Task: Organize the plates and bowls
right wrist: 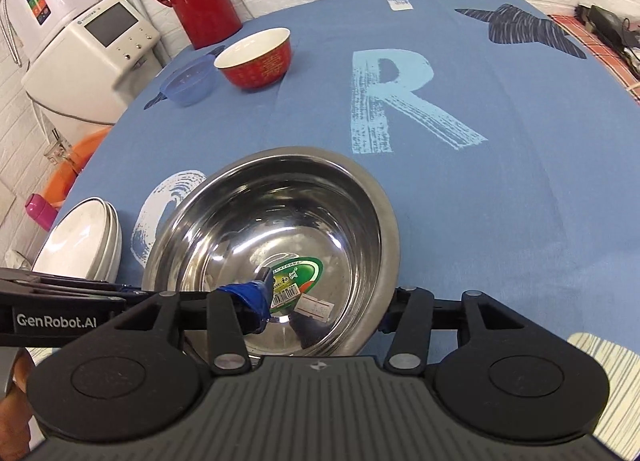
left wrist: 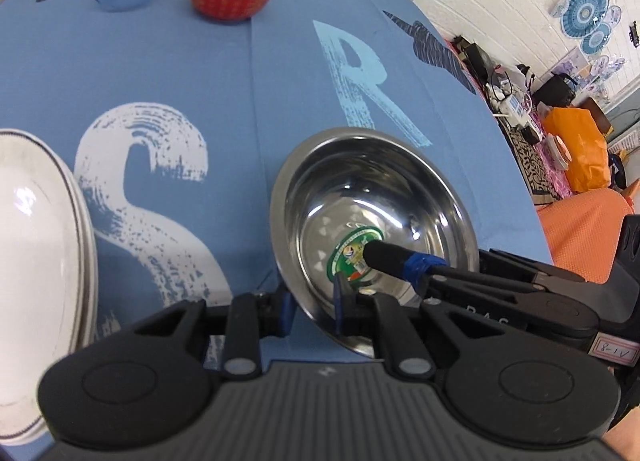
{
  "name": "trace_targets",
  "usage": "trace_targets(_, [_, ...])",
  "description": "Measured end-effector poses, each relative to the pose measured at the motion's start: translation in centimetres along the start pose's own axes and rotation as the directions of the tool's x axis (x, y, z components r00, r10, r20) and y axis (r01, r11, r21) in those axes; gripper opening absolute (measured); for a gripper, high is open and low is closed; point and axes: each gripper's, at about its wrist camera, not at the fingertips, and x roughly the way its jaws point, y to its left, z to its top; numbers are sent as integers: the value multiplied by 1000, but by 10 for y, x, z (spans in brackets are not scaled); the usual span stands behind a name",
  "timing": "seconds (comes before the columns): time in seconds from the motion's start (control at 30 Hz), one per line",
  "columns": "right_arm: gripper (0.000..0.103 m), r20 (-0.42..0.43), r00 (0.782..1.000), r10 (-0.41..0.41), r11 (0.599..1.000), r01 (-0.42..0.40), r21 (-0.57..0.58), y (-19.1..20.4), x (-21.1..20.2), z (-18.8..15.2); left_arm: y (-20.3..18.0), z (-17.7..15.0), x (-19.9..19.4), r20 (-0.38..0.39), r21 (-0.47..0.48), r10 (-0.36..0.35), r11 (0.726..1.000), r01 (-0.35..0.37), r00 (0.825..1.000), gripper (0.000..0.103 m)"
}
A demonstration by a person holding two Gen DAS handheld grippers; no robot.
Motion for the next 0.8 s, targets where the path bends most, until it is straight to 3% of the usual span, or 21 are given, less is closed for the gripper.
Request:
trace_targets(0.27, [36, -17, 1000, -9, 1000, 9, -17, 3, -1, -18, 2, -11, 7, -13, 16, 2, 1000, -2, 1000, 8])
trace_targets(0.73, [37, -22, 1000, -5, 1000, 6, 2, -3, 9, -1, 7, -1, 16, -11, -5, -12, 1000, 12, 1000, 13])
trace_targets(0.77, [37, -20, 1000, -5, 1000, 5, 15, -4, 8, 0, 9, -1, 16, -15, -16, -25, 1000, 25, 1000, 27])
trace_targets(0.8, [36, -19, 1000, -6, 1000, 7, 21, -5, 7, 0, 11, 0, 15, -19, -26, -44, 999, 43, 999, 57])
